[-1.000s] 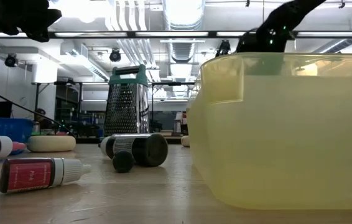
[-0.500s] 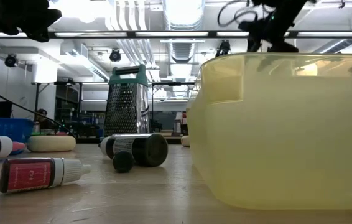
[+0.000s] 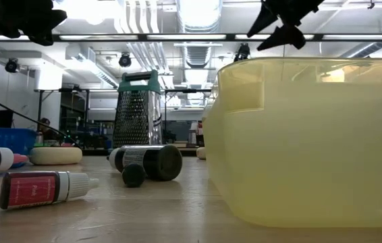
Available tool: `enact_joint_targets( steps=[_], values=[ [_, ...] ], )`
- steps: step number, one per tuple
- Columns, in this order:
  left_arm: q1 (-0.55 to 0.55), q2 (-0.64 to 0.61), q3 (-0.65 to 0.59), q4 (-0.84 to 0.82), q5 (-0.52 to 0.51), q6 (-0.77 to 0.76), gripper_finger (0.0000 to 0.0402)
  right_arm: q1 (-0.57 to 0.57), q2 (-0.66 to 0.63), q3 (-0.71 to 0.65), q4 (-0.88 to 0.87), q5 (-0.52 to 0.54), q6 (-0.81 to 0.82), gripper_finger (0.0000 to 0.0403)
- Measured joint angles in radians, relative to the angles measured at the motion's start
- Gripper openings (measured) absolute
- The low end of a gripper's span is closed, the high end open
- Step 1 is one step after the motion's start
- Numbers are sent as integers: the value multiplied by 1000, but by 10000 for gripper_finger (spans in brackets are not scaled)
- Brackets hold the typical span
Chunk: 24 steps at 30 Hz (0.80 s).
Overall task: Pick & Place Food Item
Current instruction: Put the black food coloring bottle into the transparent bin
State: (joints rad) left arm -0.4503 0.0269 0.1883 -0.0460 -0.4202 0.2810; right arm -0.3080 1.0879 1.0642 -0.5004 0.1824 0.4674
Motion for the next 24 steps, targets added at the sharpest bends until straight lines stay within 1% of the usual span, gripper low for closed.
enact_joint_targets(
  steps=[7, 13, 17, 21, 24],
  values=[
    [0, 0, 0, 0, 0, 0, 188, 81, 64, -53, 112, 0, -26, 252],
    [0, 0, 0, 0, 0, 0, 188, 122, 152, -70, 142, 1, -23, 255],
    [0, 0, 0, 0, 0, 0, 188, 141, 237, -70, 149, 1, -22, 251],
    [0, 0, 0, 0, 0, 0, 188, 161, 351, -70, 258, -8, -27, 246],
    [0, 0, 0, 0, 0, 0, 188, 176, 424, -71, 381, -70, -65, 241]
  ],
)
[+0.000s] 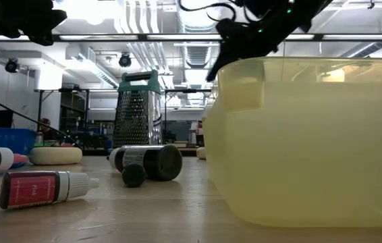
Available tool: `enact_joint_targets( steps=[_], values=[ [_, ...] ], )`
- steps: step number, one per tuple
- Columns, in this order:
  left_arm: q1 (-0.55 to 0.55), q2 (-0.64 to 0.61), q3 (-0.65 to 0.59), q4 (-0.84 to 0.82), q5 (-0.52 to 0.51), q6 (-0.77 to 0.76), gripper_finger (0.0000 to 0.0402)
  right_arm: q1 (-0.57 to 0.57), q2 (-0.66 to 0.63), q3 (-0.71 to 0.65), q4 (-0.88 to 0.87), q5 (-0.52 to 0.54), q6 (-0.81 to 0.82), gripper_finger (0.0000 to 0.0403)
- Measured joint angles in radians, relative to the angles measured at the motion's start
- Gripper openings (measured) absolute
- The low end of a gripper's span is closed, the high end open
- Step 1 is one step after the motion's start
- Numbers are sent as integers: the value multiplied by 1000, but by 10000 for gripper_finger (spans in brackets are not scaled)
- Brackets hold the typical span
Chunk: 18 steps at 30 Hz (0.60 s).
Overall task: Pick & Place Food Item
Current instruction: Put the black food coloring bottle into the transparent bin
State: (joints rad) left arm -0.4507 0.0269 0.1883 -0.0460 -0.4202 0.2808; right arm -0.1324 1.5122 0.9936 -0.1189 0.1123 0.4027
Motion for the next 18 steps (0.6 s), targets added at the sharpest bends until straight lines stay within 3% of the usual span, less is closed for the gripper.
enact_joint_targets(
  steps=[4, 18],
  values=[
    [0, 0, 0, 0, 0, 0, 188, 13, 65, 17, 73, -110, -78, 235],
    [0, 0, 0, 0, 0, 0, 188, 119, 175, 98, 76, -172, 16, 233]
  ],
)
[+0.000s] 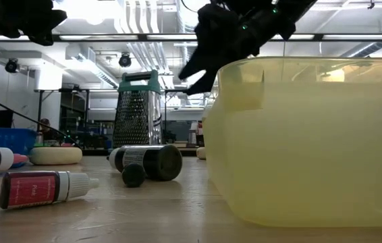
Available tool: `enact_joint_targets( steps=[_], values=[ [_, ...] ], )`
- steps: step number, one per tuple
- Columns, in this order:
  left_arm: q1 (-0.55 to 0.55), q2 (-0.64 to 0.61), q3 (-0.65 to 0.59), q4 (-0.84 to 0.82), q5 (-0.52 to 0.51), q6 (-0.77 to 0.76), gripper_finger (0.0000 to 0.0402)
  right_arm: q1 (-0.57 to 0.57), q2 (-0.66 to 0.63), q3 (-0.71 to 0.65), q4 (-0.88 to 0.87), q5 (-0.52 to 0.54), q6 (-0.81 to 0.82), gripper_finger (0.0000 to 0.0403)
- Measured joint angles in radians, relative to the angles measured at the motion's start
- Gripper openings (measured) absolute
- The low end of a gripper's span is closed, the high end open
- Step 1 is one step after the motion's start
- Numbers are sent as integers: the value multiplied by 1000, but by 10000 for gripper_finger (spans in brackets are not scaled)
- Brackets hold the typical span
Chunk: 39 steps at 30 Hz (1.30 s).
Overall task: Pick & Place Food Item
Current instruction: Put the black food coloring bottle into the transparent bin
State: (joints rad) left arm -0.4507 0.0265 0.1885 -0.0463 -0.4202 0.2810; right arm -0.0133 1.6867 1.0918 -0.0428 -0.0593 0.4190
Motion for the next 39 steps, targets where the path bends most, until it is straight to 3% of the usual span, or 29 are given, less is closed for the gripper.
enact_joint_targets(
  steps=[9, 20, 24, 33, 39],
  values=[
    [0, 1, 0, 1, 0, 0, 188, 63, 0, 5, 0, 14, 38, 233],
    [0, 2, 0, 0, 0, 0, 188, 91, 40, 18, 72, 33, 201, 233],
    [0, 3, 0, 0, 0, 0, 188, 98, 92, 98, -36, 35, 230, 233],
    [0, 3, 0, 0, 0, 0, 188, 127, 291, 461, -526, 31, 213, 233],
    [0, 5, 0, -1, -3, 0, 188, 137, 353, 609, -635, 23, 214, 233]
  ],
)
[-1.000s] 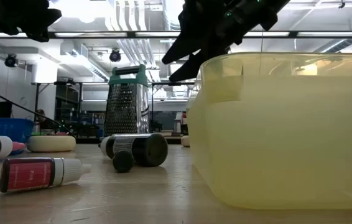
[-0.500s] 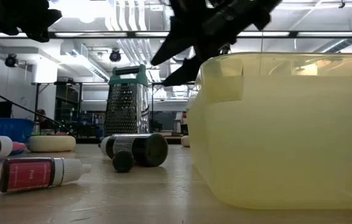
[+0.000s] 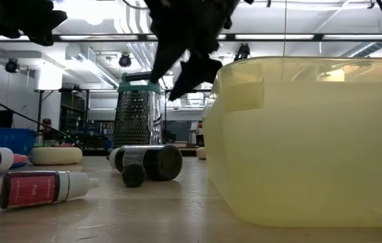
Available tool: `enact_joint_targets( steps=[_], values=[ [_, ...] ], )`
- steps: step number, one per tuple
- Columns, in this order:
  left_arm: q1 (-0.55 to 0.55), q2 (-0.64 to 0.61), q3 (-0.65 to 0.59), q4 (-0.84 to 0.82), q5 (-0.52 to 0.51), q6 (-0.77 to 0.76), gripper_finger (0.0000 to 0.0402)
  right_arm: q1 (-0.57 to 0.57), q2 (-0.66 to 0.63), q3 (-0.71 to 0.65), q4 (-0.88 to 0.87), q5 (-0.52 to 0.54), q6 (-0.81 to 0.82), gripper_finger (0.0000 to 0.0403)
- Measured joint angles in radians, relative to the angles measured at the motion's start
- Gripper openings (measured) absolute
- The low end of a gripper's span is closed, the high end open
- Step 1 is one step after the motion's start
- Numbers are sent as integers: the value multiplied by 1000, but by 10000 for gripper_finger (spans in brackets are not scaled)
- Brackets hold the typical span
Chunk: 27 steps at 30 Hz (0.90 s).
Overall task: Pick & Place Food Item
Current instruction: Put the black food coloring bottle into the transparent bin
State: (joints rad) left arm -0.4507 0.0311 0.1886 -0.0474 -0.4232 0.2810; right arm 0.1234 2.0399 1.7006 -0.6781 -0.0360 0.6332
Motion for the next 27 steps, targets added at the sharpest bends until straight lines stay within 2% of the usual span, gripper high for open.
enact_joint_targets(
  steps=[8, 17, 27],
  values=[
    [0, 2, 0, 1, -3, 0, 188, 9, 85, 62, -13, 1, 35, 233],
    [0, 2, 0, 2, -2, 0, 188, 43, 147, 83, -7, -20, 152, 233],
    [0, 2, 0, 1, -2, 0, 188, 104, 149, 80, 23, 66, 206, 233]
  ],
)
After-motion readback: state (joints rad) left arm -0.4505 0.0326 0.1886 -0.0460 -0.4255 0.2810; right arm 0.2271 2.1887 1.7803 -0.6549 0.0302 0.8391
